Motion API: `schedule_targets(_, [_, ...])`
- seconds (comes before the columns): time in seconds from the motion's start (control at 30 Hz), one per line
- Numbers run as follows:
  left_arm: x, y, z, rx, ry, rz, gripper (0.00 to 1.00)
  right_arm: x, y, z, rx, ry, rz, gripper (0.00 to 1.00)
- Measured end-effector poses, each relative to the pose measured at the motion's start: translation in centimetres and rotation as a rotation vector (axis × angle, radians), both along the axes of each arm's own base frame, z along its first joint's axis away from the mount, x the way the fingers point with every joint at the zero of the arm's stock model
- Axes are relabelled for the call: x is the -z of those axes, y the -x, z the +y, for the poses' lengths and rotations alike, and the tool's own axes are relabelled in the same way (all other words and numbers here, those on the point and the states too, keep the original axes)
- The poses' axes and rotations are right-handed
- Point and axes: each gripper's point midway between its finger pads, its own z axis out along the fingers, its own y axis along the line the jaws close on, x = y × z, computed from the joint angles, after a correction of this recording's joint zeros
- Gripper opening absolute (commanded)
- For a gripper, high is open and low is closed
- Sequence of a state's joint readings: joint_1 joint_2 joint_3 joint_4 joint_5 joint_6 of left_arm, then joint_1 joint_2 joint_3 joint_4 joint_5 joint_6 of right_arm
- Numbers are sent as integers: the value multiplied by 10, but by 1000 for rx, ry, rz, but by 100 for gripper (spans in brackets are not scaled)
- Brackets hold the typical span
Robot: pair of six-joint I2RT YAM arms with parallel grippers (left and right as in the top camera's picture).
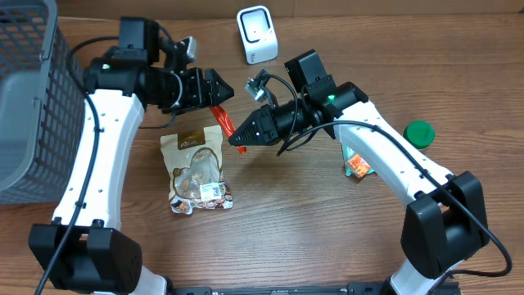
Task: Scan the item barcode
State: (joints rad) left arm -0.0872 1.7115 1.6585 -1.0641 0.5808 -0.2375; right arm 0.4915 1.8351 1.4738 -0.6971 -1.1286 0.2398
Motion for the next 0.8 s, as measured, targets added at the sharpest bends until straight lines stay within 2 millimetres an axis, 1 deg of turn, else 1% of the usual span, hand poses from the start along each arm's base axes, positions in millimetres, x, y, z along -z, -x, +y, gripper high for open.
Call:
schedule_targets(0.03, [-1,0,-3,7,1,-7,29,-1,0,0,-4,-7,0,4])
schedule_targets(0.07, [-2,-1,-5,7,7,-9,16,-3,1,1,-9,-15,2,4])
schedule_targets(0.1, [-2,-2,-6,3,10,-11,7,-4,1,1,-12,-21,1,4])
schedule_targets(0.13, [-3,-3,-6,-2,12,-12,4,-5,2,1,-16,-29,0,4])
schedule_targets(0.2, [-3,-4,-6,-11,17,-9,4,-7,1,2,-20,-39,-8,4])
schedule_targets(0.23, [-3,-4,-6,-17,20,-4,4,-7,1,2,-20,-41,-11,7])
schedule_targets(0.27, [-3,-4,-6,-23,22,-1,4,-7,1,2,-19,-41,-14,16])
schedule_targets(0.3, [-3,-5,-6,-29,24,1,4,-6,0,2,-16,-37,-16,31])
schedule_targets(0.33, [-3,-5,-6,-38,26,6,4,-5,-1,2,-9,-27,-20,49])
schedule_targets(0.37, [-3,-5,-5,-49,28,14,4,-2,-4,2,3,-12,-25,61])
schedule_targets(0.4, [-2,-5,-4,-63,28,26,4,0,-6,1,12,0,-38,70])
schedule_targets(0.47, [1,-3,-1,-104,20,58,4,8,-14,0,49,48,-65,73])
schedule_targets(0.57, [7,2,5,-179,4,131,5,23,-27,-6,111,137,-113,74])
schedule_targets(0.63, [12,7,9,-234,-7,183,4,31,-34,-10,138,185,-151,71])
schedule_targets(0.7, [17,13,15,-297,-24,243,4,35,-38,-12,145,210,-188,65])
schedule_targets(0.8, [27,24,27,-424,-65,345,4,37,-38,-14,135,222,-215,63])
